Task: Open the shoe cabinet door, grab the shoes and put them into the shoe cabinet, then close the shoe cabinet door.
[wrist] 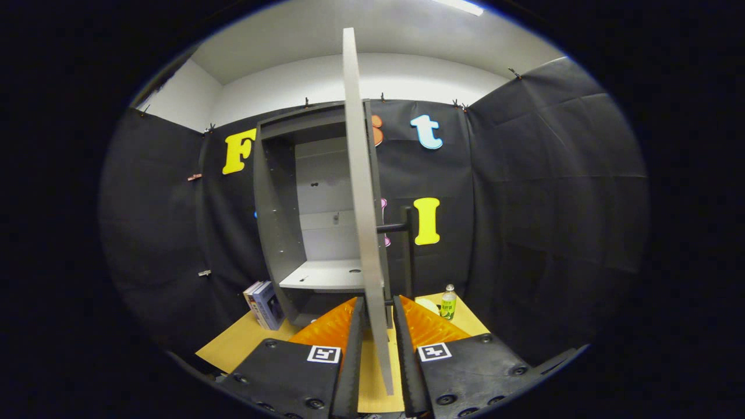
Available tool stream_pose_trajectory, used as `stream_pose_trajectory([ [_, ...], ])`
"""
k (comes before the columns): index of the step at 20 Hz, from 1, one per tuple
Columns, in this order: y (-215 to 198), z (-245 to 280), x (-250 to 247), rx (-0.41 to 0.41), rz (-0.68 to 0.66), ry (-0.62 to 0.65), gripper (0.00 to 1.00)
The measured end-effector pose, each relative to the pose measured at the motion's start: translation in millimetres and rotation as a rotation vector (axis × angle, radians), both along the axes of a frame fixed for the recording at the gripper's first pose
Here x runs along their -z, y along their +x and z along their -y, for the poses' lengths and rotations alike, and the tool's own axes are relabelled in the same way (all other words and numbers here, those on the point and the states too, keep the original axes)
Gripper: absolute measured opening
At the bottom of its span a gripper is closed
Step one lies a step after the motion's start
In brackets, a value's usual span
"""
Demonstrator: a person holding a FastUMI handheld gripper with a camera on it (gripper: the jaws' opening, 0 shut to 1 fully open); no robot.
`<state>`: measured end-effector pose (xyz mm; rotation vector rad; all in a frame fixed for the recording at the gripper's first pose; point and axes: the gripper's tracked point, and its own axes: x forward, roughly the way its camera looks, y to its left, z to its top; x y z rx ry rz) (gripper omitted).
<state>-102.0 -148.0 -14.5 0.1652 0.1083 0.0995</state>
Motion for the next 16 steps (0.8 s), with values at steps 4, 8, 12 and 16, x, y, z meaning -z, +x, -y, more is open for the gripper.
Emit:
stream_pose_trajectory([
  [4, -8.3, -49.9, 36.0, -0.065, -0.081, -0.011, 0.53],
  [8, -0.8, -100.1, 84.3, -0.119, -0.191, 0.007, 0.82],
  [12, 13.1, -146.6, 145.9, -0.168, -0.307, 0.023, 0.97],
  [16, 27.9, -188.4, 209.1, -0.215, -0.415, 0.006, 0.98],
])
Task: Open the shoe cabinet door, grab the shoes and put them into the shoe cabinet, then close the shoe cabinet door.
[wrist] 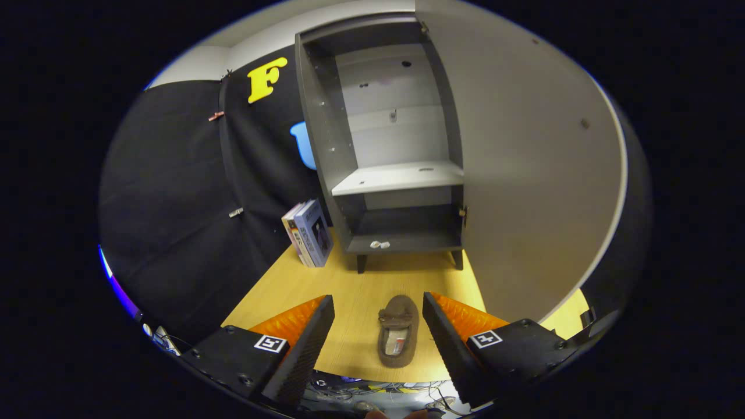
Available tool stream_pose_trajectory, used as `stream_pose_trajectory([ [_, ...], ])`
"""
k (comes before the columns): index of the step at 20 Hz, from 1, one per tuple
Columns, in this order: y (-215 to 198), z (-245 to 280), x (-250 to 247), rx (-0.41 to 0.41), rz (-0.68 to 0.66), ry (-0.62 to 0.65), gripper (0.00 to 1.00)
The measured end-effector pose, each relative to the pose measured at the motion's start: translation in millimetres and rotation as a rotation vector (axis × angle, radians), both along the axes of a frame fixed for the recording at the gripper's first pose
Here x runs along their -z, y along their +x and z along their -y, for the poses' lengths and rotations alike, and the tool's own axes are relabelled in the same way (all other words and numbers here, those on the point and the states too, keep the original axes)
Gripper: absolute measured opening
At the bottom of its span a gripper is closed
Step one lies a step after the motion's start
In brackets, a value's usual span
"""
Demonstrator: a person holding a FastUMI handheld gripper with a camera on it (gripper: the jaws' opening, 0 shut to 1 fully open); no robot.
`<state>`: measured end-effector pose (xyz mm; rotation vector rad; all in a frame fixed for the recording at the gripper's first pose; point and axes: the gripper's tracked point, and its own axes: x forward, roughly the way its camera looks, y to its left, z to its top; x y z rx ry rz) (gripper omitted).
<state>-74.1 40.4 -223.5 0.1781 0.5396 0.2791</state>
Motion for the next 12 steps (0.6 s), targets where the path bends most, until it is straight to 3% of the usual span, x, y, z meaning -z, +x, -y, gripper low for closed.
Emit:
stream_pose_trajectory([
  [12, 25.8, -57.7, 207.5, -0.057, -0.301, -0.061, 0.96],
])
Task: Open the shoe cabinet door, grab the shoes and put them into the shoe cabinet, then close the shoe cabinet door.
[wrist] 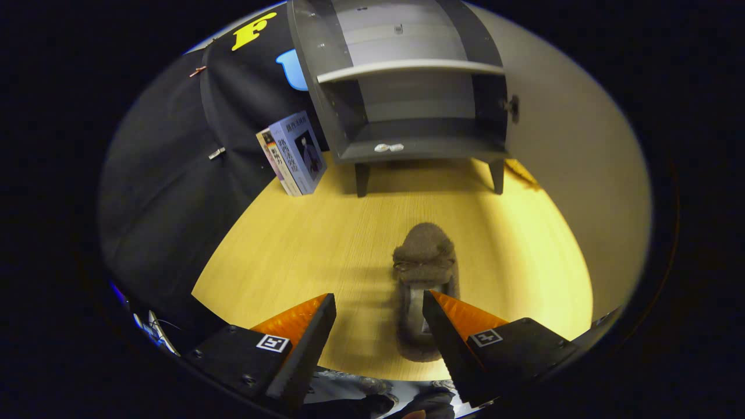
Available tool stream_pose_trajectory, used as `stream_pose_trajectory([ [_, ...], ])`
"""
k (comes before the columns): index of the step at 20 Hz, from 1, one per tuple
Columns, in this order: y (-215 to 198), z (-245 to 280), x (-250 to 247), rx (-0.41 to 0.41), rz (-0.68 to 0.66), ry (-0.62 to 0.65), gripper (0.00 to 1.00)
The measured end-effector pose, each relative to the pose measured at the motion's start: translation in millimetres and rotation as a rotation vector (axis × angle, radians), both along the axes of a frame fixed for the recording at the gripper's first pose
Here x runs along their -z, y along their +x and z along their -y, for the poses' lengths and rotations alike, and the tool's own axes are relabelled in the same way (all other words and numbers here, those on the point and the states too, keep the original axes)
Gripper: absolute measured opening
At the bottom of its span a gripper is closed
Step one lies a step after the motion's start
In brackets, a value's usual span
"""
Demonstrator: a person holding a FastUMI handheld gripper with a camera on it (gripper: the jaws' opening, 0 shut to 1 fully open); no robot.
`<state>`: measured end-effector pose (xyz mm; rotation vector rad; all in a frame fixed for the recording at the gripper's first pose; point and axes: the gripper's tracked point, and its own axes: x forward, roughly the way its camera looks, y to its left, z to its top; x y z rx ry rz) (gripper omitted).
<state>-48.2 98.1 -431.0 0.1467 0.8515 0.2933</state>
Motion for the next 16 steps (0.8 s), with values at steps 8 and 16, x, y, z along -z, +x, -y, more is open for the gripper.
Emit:
stream_pose_trajectory([
  [8, 53.6, -3.8, 71.8, 0.081, 0.064, -0.077, 0.73],
  [16, 94.4, 8.2, 76.1, 0.189, 0.077, -0.082, 0.16],
])
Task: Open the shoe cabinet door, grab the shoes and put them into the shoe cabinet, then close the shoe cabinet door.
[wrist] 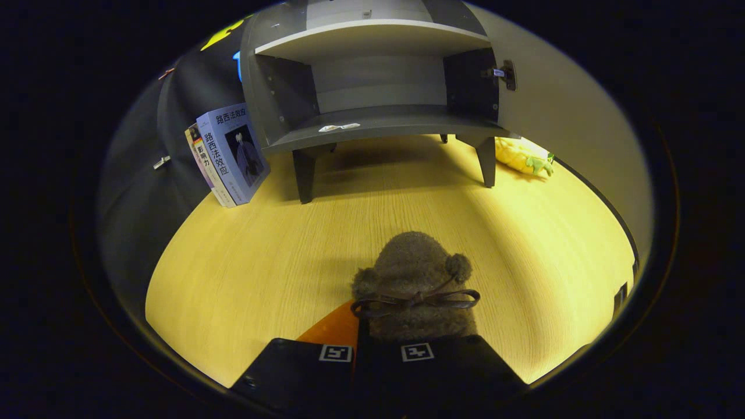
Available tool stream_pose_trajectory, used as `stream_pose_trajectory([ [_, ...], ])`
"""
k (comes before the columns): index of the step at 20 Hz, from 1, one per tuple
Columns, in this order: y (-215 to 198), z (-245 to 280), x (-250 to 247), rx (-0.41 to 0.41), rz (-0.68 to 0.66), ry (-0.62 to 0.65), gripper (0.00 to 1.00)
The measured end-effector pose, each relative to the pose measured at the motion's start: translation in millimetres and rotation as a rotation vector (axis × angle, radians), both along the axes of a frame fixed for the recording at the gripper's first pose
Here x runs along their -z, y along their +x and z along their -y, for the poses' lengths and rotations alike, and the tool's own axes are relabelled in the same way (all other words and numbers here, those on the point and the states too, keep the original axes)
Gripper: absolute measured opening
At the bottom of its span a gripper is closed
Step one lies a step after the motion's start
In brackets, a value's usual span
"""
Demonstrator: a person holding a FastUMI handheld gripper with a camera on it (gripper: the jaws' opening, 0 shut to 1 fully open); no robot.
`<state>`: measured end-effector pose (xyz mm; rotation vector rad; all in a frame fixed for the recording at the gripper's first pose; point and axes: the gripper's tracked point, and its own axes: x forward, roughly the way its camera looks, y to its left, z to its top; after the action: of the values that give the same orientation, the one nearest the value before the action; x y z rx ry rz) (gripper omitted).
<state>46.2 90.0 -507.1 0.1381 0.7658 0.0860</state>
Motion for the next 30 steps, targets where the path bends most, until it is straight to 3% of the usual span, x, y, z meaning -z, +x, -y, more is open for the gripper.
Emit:
stream_pose_trajectory([
  [4, -3.0, 5.6, -33.9, -0.033, 0.044, 0.003, 0.16],
  [15, 3.6, 20.2, -188.9, -0.012, 0.224, 0.122, 0.16],
  [21, 14.2, 22.9, -256.3, -0.019, 0.255, 0.112, 0.16],
  [25, 47.9, 22.9, -308.3, -0.010, 0.256, 0.111, 0.16],
  [30, 125.0, 19.0, -369.5, -0.008, 0.327, 0.087, 0.16],
])
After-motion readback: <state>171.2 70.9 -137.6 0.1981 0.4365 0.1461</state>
